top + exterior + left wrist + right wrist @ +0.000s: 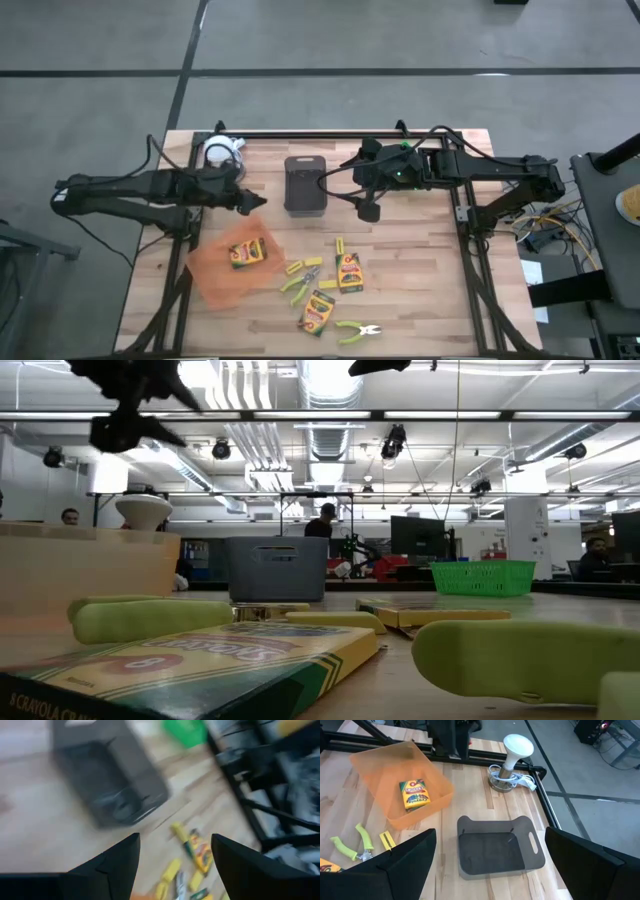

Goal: Pick & Place School Supplies
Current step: Put the pack of crayons into the orange bin

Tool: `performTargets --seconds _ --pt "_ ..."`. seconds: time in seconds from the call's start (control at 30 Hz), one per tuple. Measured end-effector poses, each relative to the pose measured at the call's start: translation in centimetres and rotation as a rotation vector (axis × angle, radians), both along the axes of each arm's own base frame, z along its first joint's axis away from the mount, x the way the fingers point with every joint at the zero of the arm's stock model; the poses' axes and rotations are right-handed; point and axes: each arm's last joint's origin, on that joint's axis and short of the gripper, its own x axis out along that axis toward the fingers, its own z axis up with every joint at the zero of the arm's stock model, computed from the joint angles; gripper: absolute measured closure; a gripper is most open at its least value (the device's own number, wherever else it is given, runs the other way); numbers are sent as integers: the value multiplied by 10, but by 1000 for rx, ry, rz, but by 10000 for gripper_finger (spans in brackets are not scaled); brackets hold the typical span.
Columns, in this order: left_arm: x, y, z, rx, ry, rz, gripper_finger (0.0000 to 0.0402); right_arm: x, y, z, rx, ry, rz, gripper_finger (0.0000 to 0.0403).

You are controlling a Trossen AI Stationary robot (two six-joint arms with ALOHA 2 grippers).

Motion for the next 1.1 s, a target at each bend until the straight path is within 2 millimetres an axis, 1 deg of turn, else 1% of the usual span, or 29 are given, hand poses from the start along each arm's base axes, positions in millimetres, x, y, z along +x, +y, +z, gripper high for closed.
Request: performTargets --seconds 0.1,0.17,0.33,0.47,0.6,0.73,0.8,0.9,1.0,1.1 --pt "-1 -1 9 77 -78 -52 151 0 0 0 0 0 0 32" --pt "-5 -1 13 131 -100 -67 151 0 0 0 0 0 0 32" --pt "-12 1 17 391 -69 -111 151 0 0 0 0 0 0 32" --pt "-13 2 20 457 -84 -109 151 0 0 0 0 0 0 32" --pt "-12 -1 27 522 -151 -185 151 0 0 0 0 0 0 32" --pt "-17 -1 33 581 -216 -195 151 0 0 0 -5 0 3 32" --pt "-18 -2 30 582 -256 -202 151 1 0 1 -43 -4 26 32" --pt "-19 -4 18 582 -298 -254 151 2 0 3 -84 -17 50 32" --pt "-20 -5 6 571 -304 -293 151 3 0 4 -86 -31 51 32" --pt "-22 -5 4 553 -317 -284 151 3 0 4 -67 -37 40 32"
